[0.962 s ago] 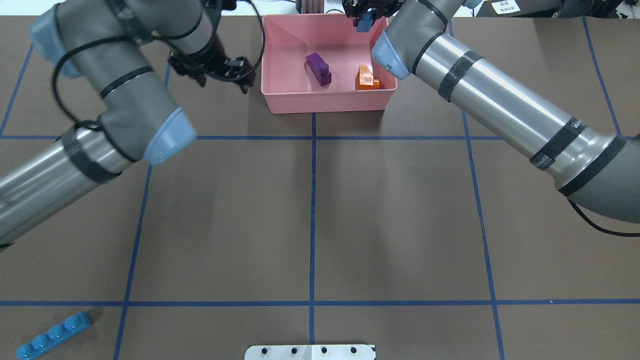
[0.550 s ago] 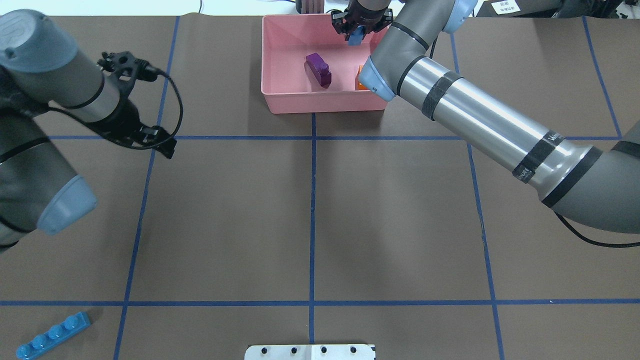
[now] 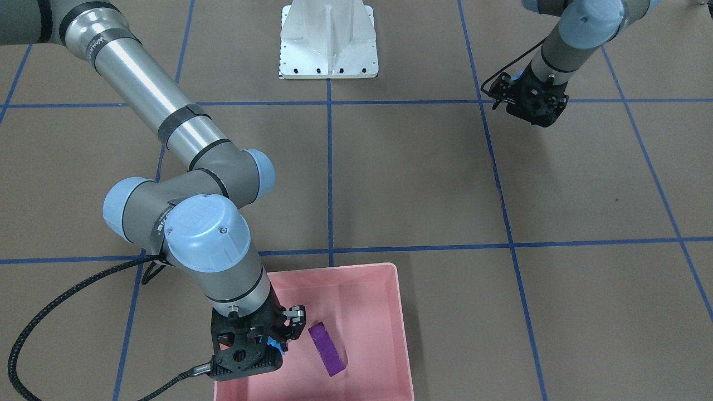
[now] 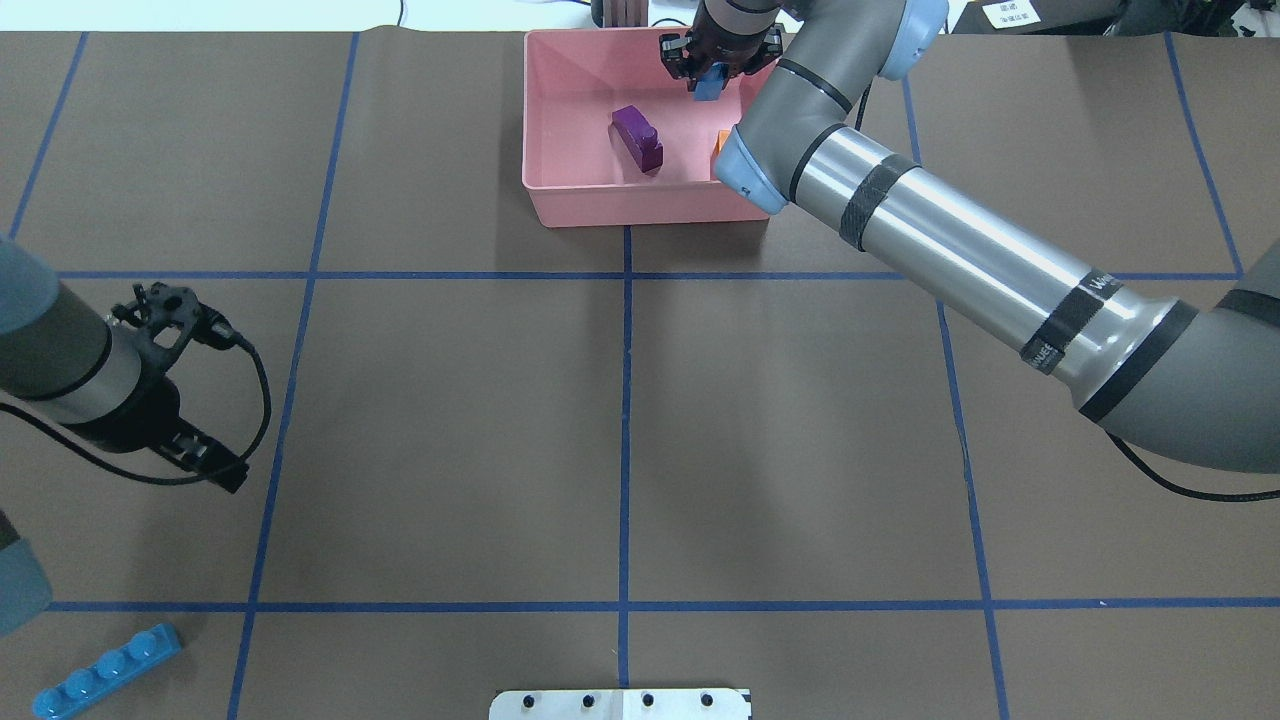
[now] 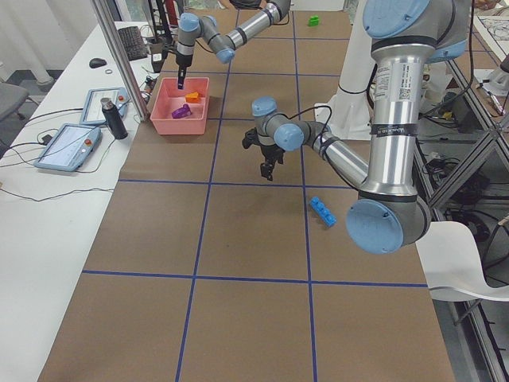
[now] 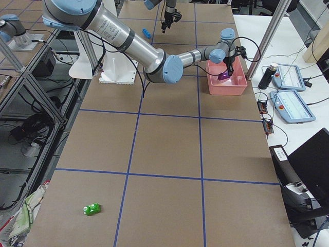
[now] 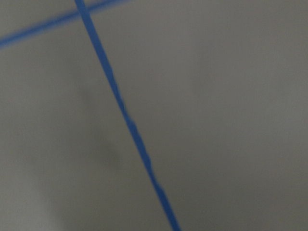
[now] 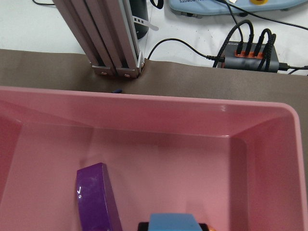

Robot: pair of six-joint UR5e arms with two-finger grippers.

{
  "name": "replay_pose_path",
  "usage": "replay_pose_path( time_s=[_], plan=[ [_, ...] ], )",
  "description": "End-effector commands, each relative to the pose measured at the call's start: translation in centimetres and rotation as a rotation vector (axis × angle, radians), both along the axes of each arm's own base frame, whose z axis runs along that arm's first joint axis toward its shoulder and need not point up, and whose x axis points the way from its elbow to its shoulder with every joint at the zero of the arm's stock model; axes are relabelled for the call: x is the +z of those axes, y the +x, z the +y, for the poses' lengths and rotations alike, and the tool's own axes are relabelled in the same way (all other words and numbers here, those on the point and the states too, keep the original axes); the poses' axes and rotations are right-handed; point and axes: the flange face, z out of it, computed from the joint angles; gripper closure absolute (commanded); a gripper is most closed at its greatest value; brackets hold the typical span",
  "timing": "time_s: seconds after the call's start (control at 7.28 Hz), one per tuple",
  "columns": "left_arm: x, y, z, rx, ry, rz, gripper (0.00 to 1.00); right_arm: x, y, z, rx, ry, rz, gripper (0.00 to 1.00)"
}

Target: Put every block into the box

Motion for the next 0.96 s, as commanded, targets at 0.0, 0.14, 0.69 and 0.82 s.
replay_pose_path(
  time_s=[0.0, 0.14, 0.69, 0.82],
  plan=[
    [2.9, 0.8, 6.1, 0.111, 0.026, -0.082, 0.01, -0.1, 0.6, -0.3, 0.018, -0.021, -0.010, 0.00],
    [3.2, 0.4, 8.0, 0.145, 0.027, -0.093, 0.01, -1.0, 1.6, -0.6, 0.015, -0.025, -0.032, 0.00],
    [4.4, 2.0, 11.9, 0.246, 0.014, -0.121, 0.01, -8.8, 12.7, 3.4, -0.047, -0.219, -0.048, 0.00],
    [5.0, 1.9, 12.2, 0.254, 0.008, -0.135, 0.01, -7.4, 16.2, 6.2, -0.059, -0.212, -0.031, 0.00]
  ],
)
